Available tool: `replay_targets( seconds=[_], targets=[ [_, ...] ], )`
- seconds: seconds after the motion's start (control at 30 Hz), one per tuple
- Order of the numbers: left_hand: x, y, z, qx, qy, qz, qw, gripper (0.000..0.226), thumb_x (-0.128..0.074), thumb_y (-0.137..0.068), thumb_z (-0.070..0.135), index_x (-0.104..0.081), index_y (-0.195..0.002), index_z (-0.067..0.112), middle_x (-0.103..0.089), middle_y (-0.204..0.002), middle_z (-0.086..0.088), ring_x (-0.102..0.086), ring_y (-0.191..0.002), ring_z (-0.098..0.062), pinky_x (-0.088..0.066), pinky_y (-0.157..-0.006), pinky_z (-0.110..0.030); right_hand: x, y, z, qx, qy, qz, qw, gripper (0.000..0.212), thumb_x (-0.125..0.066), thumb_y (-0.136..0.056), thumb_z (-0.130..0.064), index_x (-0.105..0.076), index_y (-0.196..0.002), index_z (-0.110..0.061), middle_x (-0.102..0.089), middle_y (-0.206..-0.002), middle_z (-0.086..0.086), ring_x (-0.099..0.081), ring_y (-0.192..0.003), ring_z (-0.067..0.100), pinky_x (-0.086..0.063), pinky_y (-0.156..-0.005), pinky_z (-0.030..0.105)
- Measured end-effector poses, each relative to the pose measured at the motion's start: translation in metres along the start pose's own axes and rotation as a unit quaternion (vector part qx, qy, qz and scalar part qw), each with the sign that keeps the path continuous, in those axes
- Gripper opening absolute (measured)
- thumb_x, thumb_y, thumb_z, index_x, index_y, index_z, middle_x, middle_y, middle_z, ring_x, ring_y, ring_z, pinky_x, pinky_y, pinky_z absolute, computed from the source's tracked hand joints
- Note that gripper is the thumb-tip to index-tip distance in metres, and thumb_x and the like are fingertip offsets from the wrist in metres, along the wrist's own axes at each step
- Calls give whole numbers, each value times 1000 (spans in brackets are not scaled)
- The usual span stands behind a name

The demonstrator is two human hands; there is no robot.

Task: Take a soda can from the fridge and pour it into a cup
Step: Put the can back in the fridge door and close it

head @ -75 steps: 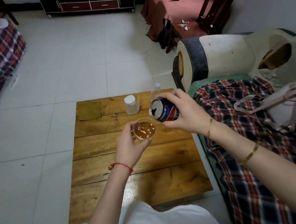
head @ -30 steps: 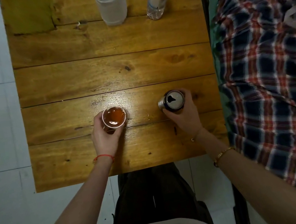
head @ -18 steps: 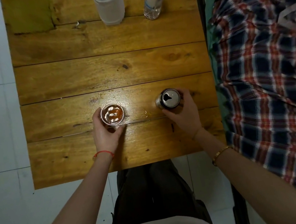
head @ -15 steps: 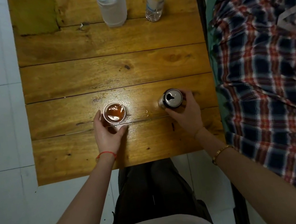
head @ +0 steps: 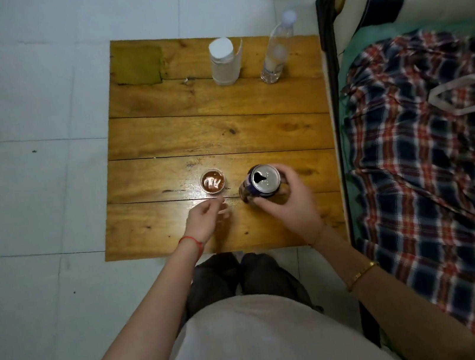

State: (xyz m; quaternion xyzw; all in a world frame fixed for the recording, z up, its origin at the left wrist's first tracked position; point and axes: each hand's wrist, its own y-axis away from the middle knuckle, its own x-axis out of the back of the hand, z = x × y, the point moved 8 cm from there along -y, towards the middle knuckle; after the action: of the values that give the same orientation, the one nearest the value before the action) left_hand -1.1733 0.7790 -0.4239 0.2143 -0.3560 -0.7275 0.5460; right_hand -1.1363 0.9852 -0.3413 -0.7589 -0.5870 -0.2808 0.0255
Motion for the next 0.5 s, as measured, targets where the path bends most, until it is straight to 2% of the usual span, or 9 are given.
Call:
replay_targets(
  seconds=[0.1, 0.2, 0.3, 0.4, 0.43, 0.5],
  targets=[
    [-5, 23, 8, 41, 24, -38, 998, 38, -57, -95, 40, -67, -116, 10, -71, -115, -8, -69, -103, -23, -55, -92, -35, -9, 14, -31, 27, -6, -39, 999, 72, -79, -67, -45, -48, -130, -29, -57, -129, -13, -53, -118, 3, -50, -99, 32],
    [-2, 47, 10, 58, 107, -43, 992, 40, -58, -94, 41, -67, -114, 8, -74, -109, -8, -71, -101, -22, -58, -82, -29, -16, 23, -59, 57, 2, -69, 996, 72, -76, -64, -54, -49, -127, -35, -58, -126, -16, -54, -118, 4, -49, -100, 34],
    [8, 71, 11, 50, 182, -20, 982, 36, -56, -96, 38, -67, -110, 7, -74, -105, -10, -71, -101, -24, -58, -86, -31, -23, 27, -83, 77, 0, -108, 991, 72, -80, -64, -48, -50, -128, -34, -58, -125, -18, -54, -115, -2, -48, -99, 25],
    [23, 95, 9, 30, 247, 24, 968, 33, -57, -96, 35, -67, -106, 6, -76, -94, -9, -73, -93, -22, -59, -85, -30, -34, 34, -107, 116, 11, -171, 978, 67, -84, -68, -37, -51, -125, -35, -56, -119, -27, -52, -105, -16, -45, -91, 12],
    [28, 103, 6, 26, 264, 43, 963, 32, -56, -97, 34, -67, -104, 5, -76, -90, -9, -73, -89, -21, -59, -84, -30, -39, 37, -116, 131, 18, -196, 972, 67, -84, -68, -37, -51, -126, -35, -56, -120, -27, -51, -106, -16, -45, -91, 11],
    [36, 124, 1, 14, 297, 77, 952, 32, -51, -99, 33, -67, -103, 6, -76, -85, -7, -73, -85, -19, -59, -82, -27, -49, 46, -133, 165, 31, -250, 953, 69, -82, -68, -43, -52, -128, -33, -58, -124, -20, -54, -111, -8, -47, -95, 18]
  ],
)
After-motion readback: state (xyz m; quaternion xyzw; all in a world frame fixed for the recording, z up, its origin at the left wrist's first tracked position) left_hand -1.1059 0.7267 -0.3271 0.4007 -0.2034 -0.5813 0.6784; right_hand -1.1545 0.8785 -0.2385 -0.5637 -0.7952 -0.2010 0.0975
